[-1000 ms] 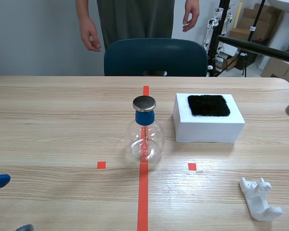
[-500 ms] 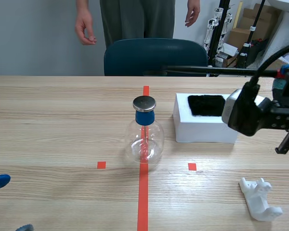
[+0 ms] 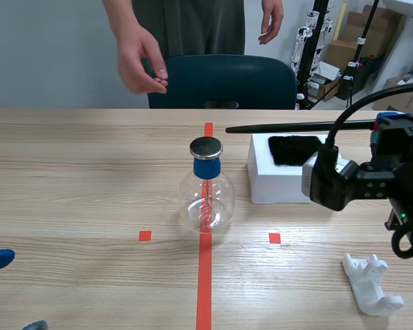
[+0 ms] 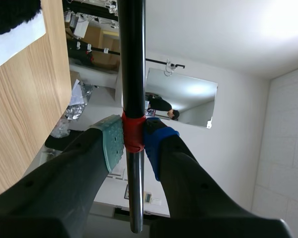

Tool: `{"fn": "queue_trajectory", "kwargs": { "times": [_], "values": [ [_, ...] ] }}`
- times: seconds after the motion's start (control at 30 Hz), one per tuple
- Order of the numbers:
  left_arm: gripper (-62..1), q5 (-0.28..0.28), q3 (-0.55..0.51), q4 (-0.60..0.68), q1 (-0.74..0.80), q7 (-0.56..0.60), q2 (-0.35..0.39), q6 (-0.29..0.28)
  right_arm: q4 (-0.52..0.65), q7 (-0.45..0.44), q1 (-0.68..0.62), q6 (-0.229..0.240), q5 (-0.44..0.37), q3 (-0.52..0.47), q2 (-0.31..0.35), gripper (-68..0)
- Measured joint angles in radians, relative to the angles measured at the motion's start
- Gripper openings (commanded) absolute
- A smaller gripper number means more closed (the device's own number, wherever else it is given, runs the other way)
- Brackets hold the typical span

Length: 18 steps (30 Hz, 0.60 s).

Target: Do the electroscope experiment. hold the rod still at the electroscope

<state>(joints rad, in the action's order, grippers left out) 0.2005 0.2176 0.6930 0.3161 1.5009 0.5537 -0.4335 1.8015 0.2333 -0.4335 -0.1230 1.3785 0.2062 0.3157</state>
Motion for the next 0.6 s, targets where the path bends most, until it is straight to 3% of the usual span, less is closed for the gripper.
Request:
{"fn": "queue_trajectory", "kwargs": {
  "times": [0.6],
  "values": [
    [1.4, 0.000, 0.000, 0.000, 0.000, 0.000, 0.000, 0.000, 0.000, -0.011, 0.003, 0.027, 0.006, 0.002, 0.000, -67.3]
  ]
}}
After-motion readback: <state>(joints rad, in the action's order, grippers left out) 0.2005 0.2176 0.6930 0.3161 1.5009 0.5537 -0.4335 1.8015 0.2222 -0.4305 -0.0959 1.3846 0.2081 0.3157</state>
